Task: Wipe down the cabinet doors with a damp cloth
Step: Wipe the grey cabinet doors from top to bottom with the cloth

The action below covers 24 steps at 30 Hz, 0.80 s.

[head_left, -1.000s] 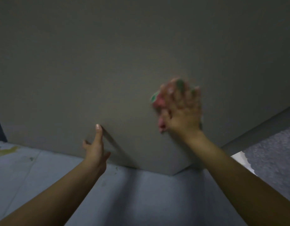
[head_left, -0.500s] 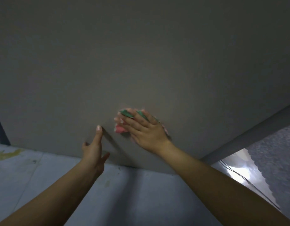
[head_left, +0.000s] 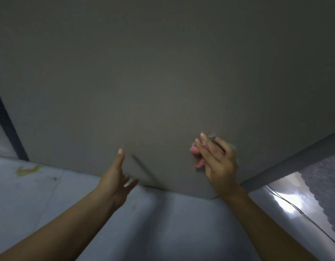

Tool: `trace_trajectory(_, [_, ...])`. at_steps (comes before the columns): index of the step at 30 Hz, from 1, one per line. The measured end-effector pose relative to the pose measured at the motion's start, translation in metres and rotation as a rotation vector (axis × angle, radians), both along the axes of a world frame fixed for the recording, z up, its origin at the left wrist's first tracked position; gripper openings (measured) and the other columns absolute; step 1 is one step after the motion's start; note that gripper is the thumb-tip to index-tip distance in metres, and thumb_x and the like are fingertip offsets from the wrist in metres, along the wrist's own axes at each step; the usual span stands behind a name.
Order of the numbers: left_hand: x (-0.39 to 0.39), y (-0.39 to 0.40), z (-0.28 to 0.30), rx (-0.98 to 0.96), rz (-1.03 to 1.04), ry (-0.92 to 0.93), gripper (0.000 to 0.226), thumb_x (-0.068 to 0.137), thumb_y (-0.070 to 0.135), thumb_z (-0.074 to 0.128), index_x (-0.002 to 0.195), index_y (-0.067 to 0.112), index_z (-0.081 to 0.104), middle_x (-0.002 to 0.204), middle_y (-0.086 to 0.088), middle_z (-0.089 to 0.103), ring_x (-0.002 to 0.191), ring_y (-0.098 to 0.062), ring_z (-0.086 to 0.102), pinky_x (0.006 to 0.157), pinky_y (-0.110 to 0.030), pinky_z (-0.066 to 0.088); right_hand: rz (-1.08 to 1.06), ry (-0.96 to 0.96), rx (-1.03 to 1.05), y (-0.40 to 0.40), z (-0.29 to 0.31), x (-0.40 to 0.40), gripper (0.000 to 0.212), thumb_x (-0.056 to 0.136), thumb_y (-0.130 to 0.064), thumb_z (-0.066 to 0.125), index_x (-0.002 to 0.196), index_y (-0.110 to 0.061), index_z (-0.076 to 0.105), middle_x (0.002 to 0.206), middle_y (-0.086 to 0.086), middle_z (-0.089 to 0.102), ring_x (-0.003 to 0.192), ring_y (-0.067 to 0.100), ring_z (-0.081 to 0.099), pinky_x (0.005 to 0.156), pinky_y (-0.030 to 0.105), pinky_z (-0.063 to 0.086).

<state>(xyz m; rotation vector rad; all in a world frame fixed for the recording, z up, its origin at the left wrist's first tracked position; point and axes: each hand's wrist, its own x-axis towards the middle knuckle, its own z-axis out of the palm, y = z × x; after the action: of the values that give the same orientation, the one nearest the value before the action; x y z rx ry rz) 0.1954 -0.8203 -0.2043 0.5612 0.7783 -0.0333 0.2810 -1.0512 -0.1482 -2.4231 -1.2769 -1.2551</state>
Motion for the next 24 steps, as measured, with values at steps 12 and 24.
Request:
trace_trajectory(12, [-0.063,0.112,0.011,0.132,-0.099,-0.104,0.055,0.092,0.056,0.040,0.126,0.016,0.057,0.121,-0.005,0.065,0.112,-0.018,0.061,0.096,-0.036,0.046,0.325,0.689,0.284,0.201,-0.016,-0.064,0.046,0.084,-0.001,0.065,0.128,-0.008,0.053,0.121,0.001,0.057,0.111,0.013,0.052,0.099,0.010,0.036])
trace_trajectory(24, [-0.179,0.238,0.101,0.073,-0.159,0.012,0.039,0.097,0.047,0.036,0.108,0.024,0.066,0.104,-0.001,0.069,0.097,-0.019,0.062,0.099,-0.039,0.040,0.389,1.356,0.053,0.360,0.068,-0.164,0.044,0.088,-0.012,0.066,0.130,-0.023,0.055,0.120,-0.022,0.049,0.107,0.005,0.061,0.070,0.030,0.060])
